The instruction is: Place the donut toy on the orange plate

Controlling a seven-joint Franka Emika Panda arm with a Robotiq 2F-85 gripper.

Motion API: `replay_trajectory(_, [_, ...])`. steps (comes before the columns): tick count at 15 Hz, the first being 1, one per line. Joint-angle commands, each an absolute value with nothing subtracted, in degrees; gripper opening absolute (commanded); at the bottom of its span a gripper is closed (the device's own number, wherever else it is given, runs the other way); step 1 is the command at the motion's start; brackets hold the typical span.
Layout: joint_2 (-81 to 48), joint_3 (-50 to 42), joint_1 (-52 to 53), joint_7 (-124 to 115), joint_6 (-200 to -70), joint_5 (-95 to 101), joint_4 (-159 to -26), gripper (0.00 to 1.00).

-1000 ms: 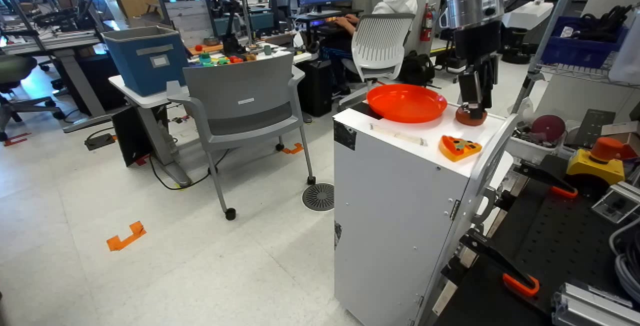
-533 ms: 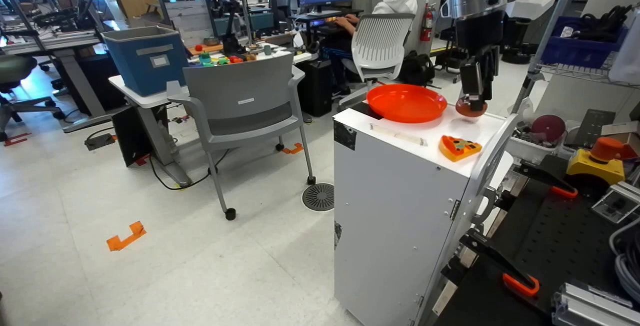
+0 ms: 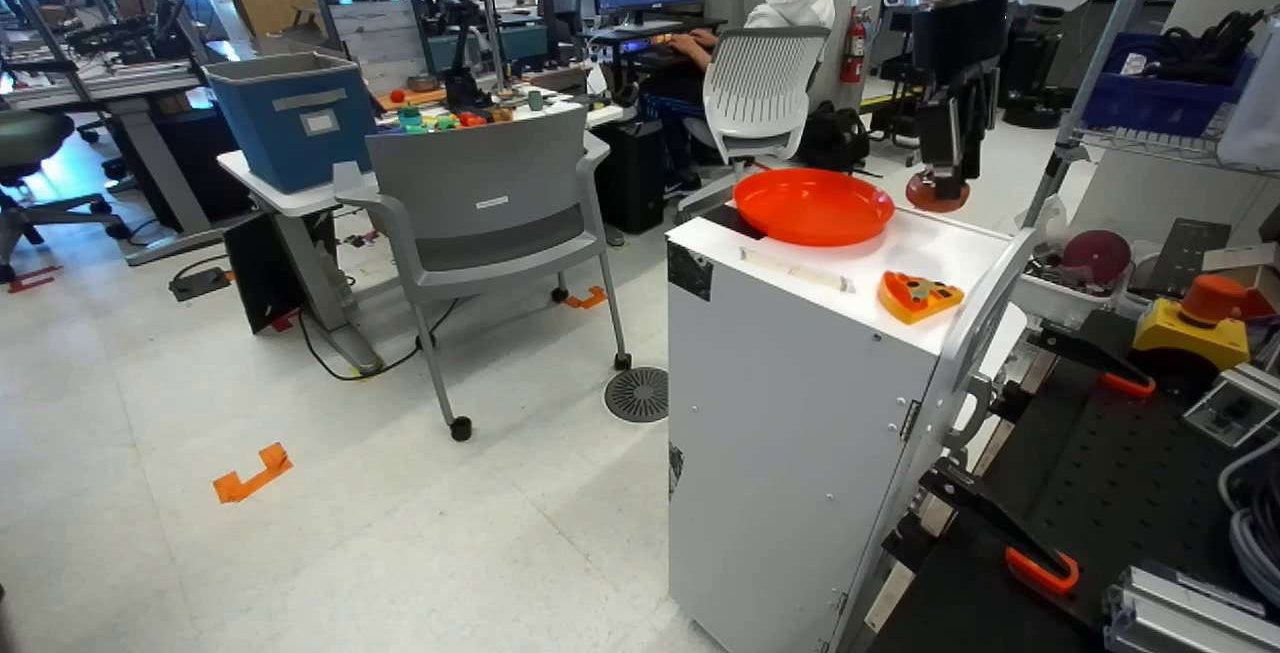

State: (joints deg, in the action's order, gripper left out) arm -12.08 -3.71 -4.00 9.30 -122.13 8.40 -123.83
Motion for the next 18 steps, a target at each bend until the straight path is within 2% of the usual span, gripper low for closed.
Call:
replay_trajectory(1, [-11.22, -3.3, -3.86, 8.35, -118.2, 7.08, -121.16, 0.35])
replay_trajectory(10, [-12.31, -2.49, -3.51, 7.01, -110.96, 6.07, -114.74, 0.35])
replay_trajectory(18, [-13.15, -2.81, -3.72, 4.0, -112.5, 3.64, -110.09, 0.35])
